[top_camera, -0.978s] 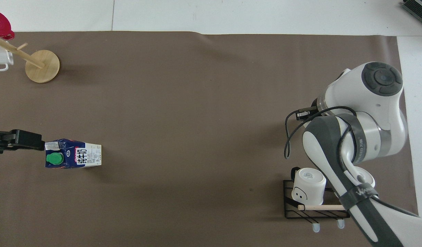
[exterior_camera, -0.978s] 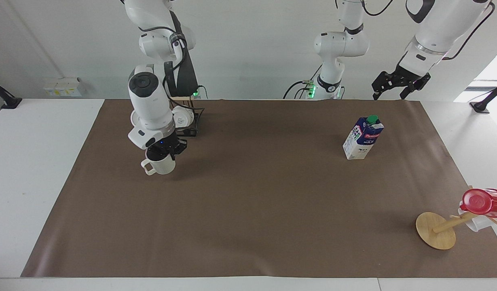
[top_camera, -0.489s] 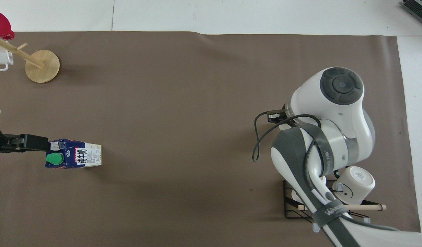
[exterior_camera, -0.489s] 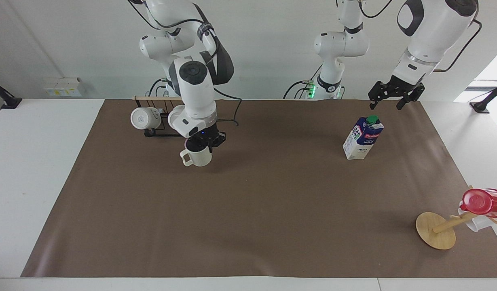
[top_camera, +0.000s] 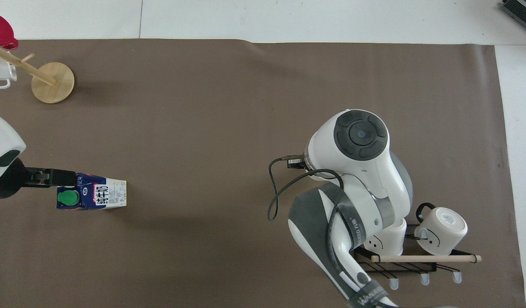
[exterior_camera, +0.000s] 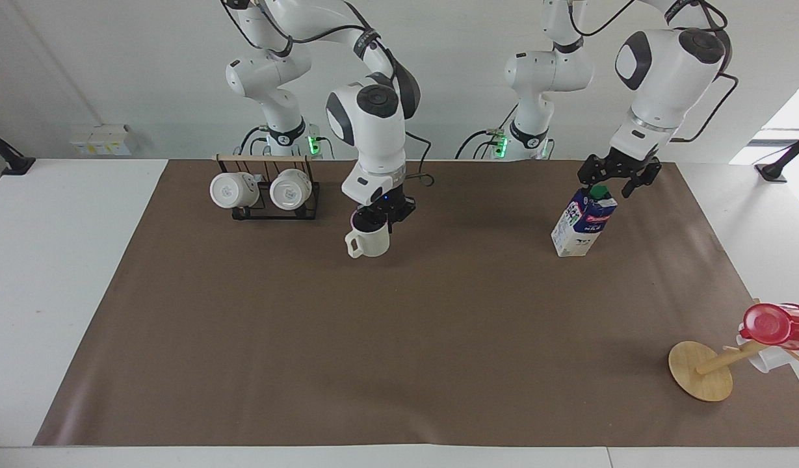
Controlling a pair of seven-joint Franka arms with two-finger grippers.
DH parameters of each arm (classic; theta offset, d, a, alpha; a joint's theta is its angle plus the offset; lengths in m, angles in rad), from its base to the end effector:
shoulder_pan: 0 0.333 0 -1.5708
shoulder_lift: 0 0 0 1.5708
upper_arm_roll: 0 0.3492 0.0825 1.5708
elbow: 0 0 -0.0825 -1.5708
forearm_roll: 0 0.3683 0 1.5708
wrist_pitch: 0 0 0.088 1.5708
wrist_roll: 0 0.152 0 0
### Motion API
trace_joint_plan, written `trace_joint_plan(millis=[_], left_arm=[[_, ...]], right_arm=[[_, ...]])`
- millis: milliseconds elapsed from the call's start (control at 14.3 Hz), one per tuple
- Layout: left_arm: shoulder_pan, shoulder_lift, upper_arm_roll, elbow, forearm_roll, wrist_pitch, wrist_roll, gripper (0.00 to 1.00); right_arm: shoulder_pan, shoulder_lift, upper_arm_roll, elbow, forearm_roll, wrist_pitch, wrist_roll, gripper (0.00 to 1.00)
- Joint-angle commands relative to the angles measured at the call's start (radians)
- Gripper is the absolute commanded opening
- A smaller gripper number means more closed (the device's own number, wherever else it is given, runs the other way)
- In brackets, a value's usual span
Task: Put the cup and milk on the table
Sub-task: 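Grasp the mug with the right gripper while the left gripper grasps the carton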
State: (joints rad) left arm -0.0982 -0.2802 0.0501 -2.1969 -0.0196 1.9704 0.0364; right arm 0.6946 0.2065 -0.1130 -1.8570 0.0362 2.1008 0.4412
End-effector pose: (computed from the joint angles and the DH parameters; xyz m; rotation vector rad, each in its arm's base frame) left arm 0.4527 -0.0225 0.4970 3.1056 -0.1226 0.0825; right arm 0.5057 0.3401 0.4085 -3.1087 -0.1954 -0.0462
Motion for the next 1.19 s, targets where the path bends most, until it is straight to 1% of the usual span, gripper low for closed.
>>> trace_joint_plan(millis=[0,70,210,279,419,559,908,978,1118], left_arm=[[-0.006,-0.042,0.007,-0.079,0.015,0.065,0.011,1.0],[-0.005,-0.05,0.007,-0.105,0.015,0.082,0.016,1.0],[0.003,-0.071,0.008,-0.199,0.015,0.178,0.042,1.0],[0.005,-0.071,0.008,-0.211,0.015,0.201,0.049,1.0],[0.005,-0.063,0.008,-0.205,0.015,0.206,0.051,1.0],[0.003,-0.06,0.008,-0.201,0.016,0.205,0.051,1.0],[0.002,-0.056,0.008,-0.195,0.021,0.196,0.042,1.0],[0.002,-0.056,0.008,-0.195,0.021,0.196,0.042,0.9],[0.0,-0.056,0.008,-0.19,0.021,0.193,0.04,0.83]], right_arm=[[0.034,0.048,0.001,0.012,0.022,0.037,0.005,0.0],[0.051,0.068,0.0,0.012,0.022,0.06,0.014,0.0],[0.069,0.094,0.0,0.009,0.022,0.091,0.053,0.0],[0.071,0.099,0.001,0.003,0.021,0.091,0.054,0.0],[0.072,0.099,0.001,-0.022,0.021,0.097,0.059,0.0],[0.079,0.096,0.001,-0.059,0.022,0.134,0.06,0.0],[0.102,0.108,0.001,-0.064,0.021,0.166,0.06,0.0],[0.102,0.108,0.003,-0.064,0.021,0.171,0.06,0.0],[0.103,0.108,0.003,-0.064,0.021,0.173,0.06,0.0]])
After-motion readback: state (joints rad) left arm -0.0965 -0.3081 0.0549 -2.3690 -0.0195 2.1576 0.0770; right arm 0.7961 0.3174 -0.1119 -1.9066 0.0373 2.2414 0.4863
